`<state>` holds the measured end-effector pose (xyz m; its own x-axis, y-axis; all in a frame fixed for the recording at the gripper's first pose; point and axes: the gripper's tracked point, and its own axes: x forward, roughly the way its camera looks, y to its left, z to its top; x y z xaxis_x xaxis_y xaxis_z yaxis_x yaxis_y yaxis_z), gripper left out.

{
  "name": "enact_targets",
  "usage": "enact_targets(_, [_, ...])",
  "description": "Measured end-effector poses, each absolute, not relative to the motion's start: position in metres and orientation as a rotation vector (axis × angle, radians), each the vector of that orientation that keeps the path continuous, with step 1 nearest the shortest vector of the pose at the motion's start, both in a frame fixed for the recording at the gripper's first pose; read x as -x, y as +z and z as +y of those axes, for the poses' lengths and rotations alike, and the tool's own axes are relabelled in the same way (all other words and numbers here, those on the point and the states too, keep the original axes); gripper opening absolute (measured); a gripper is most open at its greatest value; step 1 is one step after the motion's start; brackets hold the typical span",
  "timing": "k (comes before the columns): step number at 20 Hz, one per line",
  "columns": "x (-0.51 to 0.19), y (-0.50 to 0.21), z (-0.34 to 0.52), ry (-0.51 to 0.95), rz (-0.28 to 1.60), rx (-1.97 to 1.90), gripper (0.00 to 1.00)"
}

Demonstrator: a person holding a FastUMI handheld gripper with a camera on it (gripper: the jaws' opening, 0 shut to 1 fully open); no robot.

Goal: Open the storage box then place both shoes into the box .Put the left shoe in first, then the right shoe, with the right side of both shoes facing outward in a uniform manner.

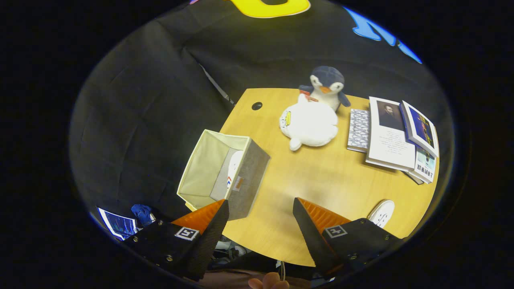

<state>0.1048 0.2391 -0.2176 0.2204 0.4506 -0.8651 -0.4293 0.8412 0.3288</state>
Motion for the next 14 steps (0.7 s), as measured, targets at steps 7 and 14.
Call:
enact_targets(7, [-0.107, -0.214, 0.15, 0.51, 1.155, -0.138, 0.98])
enact_targets(14, [-0.094, -0.252, 0.036, 0.309, 1.198, -0.193, 0.98])
